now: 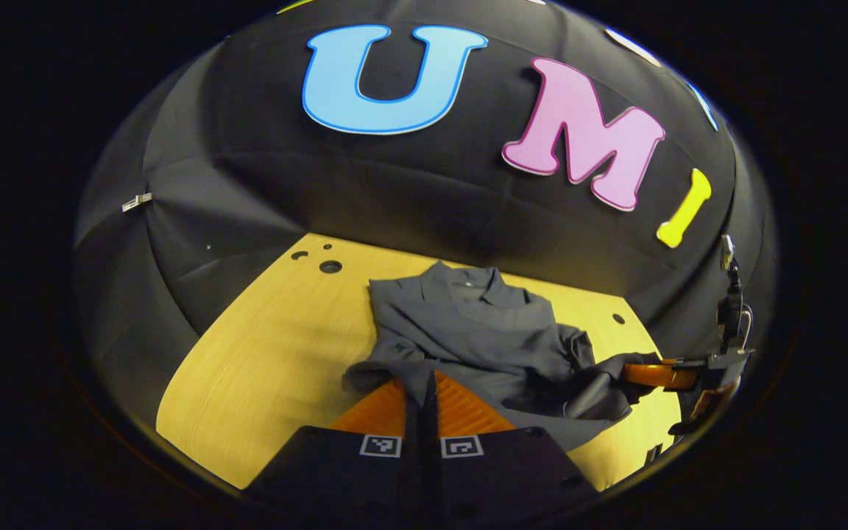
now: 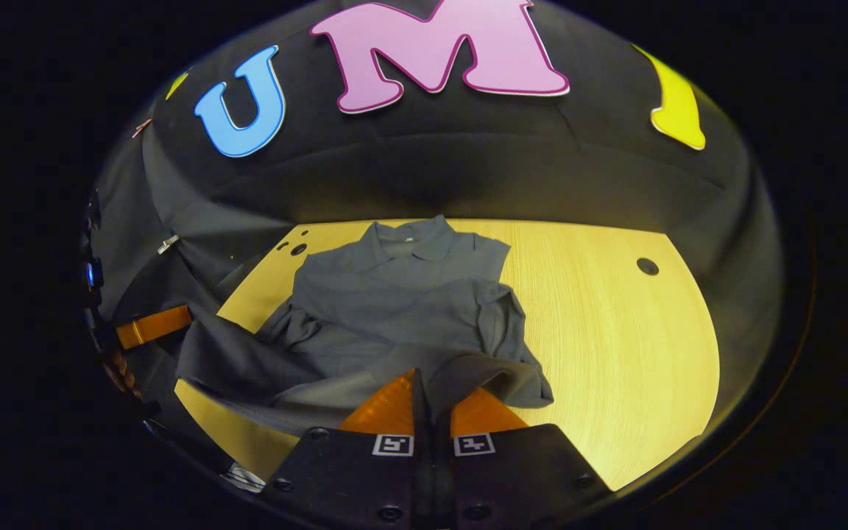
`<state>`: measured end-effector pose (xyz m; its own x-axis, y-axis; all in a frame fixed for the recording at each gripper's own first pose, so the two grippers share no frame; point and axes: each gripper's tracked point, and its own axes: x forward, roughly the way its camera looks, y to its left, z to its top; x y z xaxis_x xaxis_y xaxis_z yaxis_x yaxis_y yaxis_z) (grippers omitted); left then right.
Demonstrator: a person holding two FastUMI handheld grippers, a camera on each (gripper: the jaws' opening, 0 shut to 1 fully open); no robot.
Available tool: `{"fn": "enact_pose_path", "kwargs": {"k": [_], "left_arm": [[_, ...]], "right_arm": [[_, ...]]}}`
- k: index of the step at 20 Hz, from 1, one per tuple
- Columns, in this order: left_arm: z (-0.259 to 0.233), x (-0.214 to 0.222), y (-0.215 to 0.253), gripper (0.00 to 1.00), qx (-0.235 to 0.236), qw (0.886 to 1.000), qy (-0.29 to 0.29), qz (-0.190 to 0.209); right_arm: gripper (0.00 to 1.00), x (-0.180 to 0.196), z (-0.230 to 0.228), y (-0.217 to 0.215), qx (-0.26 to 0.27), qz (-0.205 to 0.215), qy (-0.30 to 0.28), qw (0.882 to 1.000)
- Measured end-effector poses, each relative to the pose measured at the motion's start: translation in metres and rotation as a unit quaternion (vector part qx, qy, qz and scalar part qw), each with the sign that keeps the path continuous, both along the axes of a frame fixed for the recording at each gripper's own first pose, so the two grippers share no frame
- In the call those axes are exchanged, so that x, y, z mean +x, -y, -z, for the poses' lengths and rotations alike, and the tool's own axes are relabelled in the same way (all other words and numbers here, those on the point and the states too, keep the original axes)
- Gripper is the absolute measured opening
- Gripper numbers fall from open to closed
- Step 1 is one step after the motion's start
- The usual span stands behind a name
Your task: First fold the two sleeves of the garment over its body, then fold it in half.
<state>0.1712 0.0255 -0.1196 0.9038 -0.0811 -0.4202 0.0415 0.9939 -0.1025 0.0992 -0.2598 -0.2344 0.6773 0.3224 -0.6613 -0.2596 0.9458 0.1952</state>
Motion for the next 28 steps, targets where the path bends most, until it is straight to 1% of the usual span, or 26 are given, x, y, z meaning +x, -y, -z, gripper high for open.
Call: {"fn": "enact_pose_path", "kwargs": {"k": [5, 8, 14, 17, 23, 24, 25, 26, 28], "left_arm": [[-0.021, 0.045, 0.001, 0.05, 0.018, 1.0, 0.019, 0.01], [-0.028, 0.081, 0.002, 0.05, 0.033, 0.999, 0.036, 0.017], [-0.018, 0.155, 0.008, 0.05, 0.044, 0.997, 0.051, 0.024], [-0.006, 0.189, 0.008, 0.05, 0.036, 0.998, 0.054, 0.021], [0.03, 0.244, 0.002, 0.05, 0.04, 0.998, 0.055, 0.015], [0.033, 0.249, 0.003, 0.08, 0.038, 0.997, 0.058, 0.015], [0.036, 0.253, 0.003, 0.08, 0.036, 0.997, 0.061, 0.014], [0.04, 0.257, 0.003, 0.05, 0.034, 0.998, 0.061, 0.01], [0.048, 0.258, 0.0, 0.07, 0.035, 0.998, 0.052, -0.001]], "right_arm": [[0.05, 0.056, -0.015, -0.004, 0.013, 0.016, 0.026, 0.999], [0.05, 0.091, -0.019, -0.01, 0.023, 0.021, 0.041, 0.999], [0.05, 0.146, 0.003, -0.013, 0.022, 0.032, 0.043, 0.998], [0.05, 0.172, 0.016, -0.013, 0.019, 0.036, 0.045, 0.998], [0.05, 0.215, 0.041, -0.018, 0.026, 0.057, 0.05, 0.997], [0.05, 0.218, 0.047, -0.017, 0.024, 0.06, 0.048, 0.997], [0.05, 0.222, 0.053, -0.017, 0.023, 0.063, 0.046, 0.997], [0.06, 0.223, 0.059, -0.018, 0.021, 0.066, 0.042, 0.997], [0.13, 0.223, 0.067, -0.022, 0.023, 0.071, 0.033, 0.997]]}}
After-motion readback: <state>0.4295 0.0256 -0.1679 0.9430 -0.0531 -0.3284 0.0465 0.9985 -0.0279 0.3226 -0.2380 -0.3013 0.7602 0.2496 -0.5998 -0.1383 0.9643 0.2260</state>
